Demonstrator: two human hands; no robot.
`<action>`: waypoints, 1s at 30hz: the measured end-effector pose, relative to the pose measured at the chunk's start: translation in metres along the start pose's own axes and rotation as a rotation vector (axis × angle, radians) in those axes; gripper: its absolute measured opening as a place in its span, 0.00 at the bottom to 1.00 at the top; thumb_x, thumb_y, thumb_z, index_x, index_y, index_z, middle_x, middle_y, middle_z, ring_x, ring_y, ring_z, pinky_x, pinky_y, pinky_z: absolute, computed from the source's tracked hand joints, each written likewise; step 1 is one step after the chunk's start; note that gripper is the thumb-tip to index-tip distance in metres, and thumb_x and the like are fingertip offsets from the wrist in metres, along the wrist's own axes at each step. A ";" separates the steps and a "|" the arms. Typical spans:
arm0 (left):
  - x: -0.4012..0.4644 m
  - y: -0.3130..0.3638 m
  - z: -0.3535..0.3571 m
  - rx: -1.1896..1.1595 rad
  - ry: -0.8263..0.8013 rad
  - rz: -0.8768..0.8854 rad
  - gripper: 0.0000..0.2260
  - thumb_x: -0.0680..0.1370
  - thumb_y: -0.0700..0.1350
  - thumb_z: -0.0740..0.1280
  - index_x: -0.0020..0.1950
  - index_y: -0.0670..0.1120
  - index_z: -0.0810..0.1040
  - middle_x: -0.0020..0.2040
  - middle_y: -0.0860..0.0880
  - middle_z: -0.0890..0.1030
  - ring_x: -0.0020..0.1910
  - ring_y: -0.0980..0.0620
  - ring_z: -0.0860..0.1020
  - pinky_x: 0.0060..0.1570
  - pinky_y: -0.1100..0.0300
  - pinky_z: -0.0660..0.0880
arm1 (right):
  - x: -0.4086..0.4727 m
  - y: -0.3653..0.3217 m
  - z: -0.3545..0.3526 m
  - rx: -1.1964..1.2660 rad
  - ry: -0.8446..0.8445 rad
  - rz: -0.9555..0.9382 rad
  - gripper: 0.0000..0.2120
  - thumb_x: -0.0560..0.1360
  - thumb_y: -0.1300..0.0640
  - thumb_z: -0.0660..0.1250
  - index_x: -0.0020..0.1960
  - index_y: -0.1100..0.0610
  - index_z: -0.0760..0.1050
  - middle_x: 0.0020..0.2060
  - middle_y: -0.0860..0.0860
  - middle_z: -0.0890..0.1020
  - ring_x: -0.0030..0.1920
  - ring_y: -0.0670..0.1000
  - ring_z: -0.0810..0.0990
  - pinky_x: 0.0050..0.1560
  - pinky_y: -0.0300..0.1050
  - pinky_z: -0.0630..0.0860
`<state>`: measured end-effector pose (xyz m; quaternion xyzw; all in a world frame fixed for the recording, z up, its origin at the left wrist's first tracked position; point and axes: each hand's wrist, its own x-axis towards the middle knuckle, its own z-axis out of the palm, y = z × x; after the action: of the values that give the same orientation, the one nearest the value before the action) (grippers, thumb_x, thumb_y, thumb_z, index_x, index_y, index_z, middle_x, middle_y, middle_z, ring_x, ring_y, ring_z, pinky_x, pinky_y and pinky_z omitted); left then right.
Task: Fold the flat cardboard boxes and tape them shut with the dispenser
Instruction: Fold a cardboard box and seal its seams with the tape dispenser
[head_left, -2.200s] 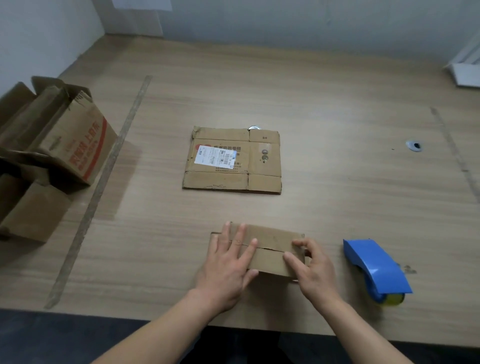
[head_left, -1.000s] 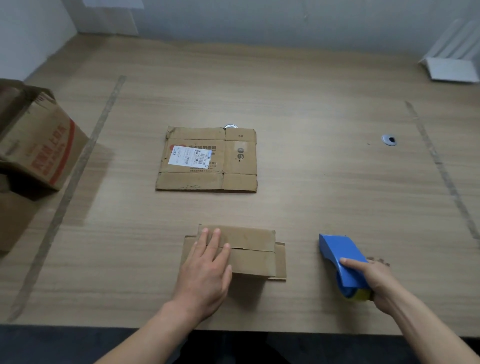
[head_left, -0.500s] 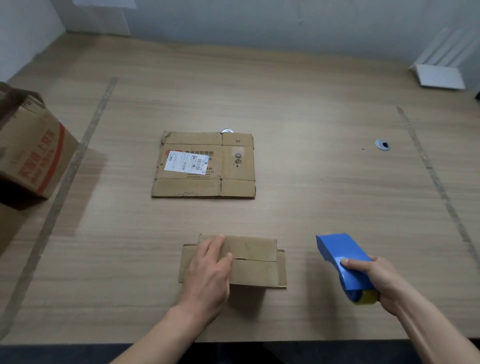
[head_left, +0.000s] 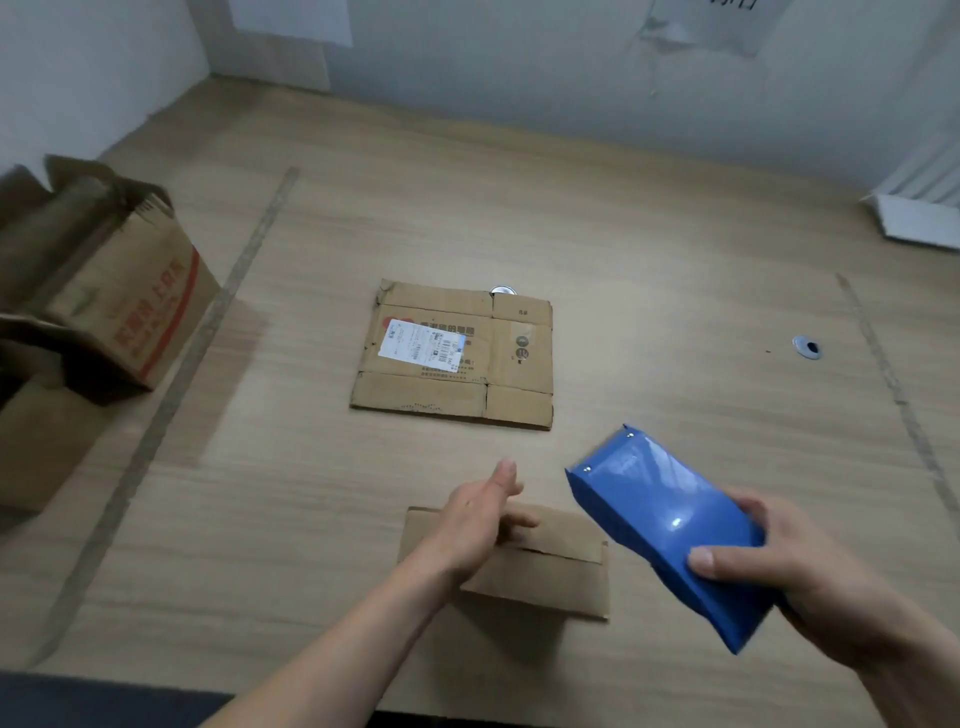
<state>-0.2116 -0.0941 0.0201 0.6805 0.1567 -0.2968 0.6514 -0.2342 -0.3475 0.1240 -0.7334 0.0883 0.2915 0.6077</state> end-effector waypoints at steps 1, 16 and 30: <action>0.002 0.001 -0.003 -0.039 -0.040 -0.054 0.33 0.77 0.69 0.49 0.67 0.48 0.76 0.47 0.50 0.87 0.57 0.51 0.79 0.71 0.48 0.65 | 0.002 -0.007 0.005 -0.015 -0.055 -0.024 0.31 0.52 0.50 0.80 0.56 0.54 0.85 0.47 0.60 0.86 0.43 0.54 0.84 0.41 0.40 0.79; 0.014 0.006 -0.025 -0.376 0.072 -0.041 0.13 0.79 0.45 0.69 0.35 0.49 0.83 0.40 0.44 0.82 0.46 0.43 0.77 0.49 0.47 0.70 | 0.045 -0.017 0.039 -0.181 -0.231 0.021 0.42 0.52 0.39 0.84 0.64 0.49 0.81 0.56 0.58 0.84 0.57 0.65 0.81 0.61 0.61 0.77; 0.004 -0.029 -0.027 -0.082 0.379 0.091 0.13 0.79 0.43 0.70 0.35 0.40 0.81 0.28 0.49 0.80 0.28 0.55 0.75 0.31 0.61 0.72 | 0.071 -0.006 0.042 -0.403 -0.431 0.164 0.37 0.59 0.42 0.80 0.68 0.43 0.77 0.57 0.49 0.83 0.57 0.55 0.82 0.58 0.47 0.78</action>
<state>-0.2200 -0.0653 -0.0060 0.7036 0.2574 -0.1271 0.6501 -0.1869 -0.2907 0.0868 -0.7510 -0.0433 0.5001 0.4290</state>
